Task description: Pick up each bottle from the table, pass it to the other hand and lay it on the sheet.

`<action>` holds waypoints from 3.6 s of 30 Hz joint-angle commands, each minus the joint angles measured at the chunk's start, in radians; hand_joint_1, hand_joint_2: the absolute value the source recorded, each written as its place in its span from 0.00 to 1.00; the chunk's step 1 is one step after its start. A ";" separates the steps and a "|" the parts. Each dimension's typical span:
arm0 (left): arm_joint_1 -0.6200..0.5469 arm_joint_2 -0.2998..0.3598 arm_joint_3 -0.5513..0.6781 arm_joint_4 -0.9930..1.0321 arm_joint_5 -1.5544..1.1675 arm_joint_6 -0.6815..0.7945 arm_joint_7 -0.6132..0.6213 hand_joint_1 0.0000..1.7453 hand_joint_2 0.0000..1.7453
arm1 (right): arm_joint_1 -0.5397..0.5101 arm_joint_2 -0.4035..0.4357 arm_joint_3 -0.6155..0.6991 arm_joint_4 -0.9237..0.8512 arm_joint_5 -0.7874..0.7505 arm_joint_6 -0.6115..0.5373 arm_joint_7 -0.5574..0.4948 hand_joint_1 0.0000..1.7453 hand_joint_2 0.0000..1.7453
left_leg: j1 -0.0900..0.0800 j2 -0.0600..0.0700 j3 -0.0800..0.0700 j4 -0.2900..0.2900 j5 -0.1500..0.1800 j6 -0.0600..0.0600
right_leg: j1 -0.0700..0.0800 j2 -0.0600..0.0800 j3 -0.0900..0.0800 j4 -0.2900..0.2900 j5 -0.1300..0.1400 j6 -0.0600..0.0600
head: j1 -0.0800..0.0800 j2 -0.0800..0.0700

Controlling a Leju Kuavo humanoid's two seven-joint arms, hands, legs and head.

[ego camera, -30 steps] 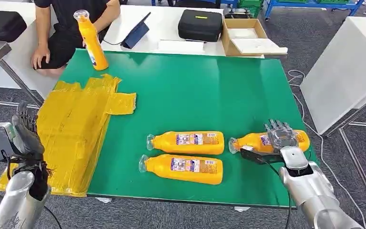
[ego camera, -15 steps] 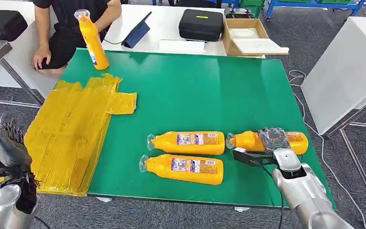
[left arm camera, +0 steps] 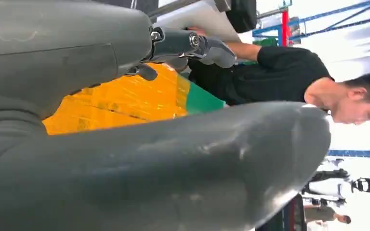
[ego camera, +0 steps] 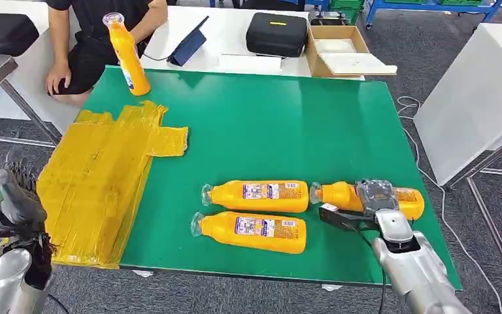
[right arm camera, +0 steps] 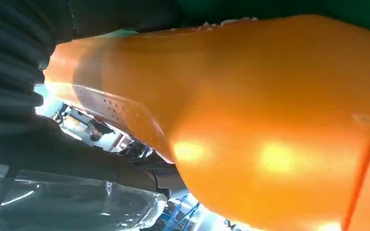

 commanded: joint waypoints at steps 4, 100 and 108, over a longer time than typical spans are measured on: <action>-0.059 -0.068 0.006 0.026 -0.016 -0.003 0.023 0.00 0.00 | 0.146 0.047 -0.090 -0.038 0.006 0.081 0.013 1.00 1.00 | 0.002 -0.004 0.003 -0.001 -0.001 -0.003 | 0.002 -0.005 0.005 -0.002 -0.002 -0.002 | 0.000 0.000; -0.248 -0.080 -0.153 0.260 0.046 -0.006 -0.032 0.00 0.00 | 0.478 -0.129 -0.411 -0.616 -0.044 0.209 -0.060 0.00 0.00 | 0.010 0.002 0.025 0.000 -0.022 -0.015 | 0.008 0.001 0.038 -0.005 -0.016 -0.008 | 0.000 0.000; -0.255 -0.101 -0.148 0.260 0.023 -0.014 -0.030 0.00 0.00 | 0.461 -0.052 -0.508 -0.632 0.048 0.074 -0.066 0.00 0.00 | 0.011 0.004 0.023 -0.001 -0.022 -0.015 | 0.008 0.003 0.036 -0.006 -0.015 -0.008 | 0.000 0.000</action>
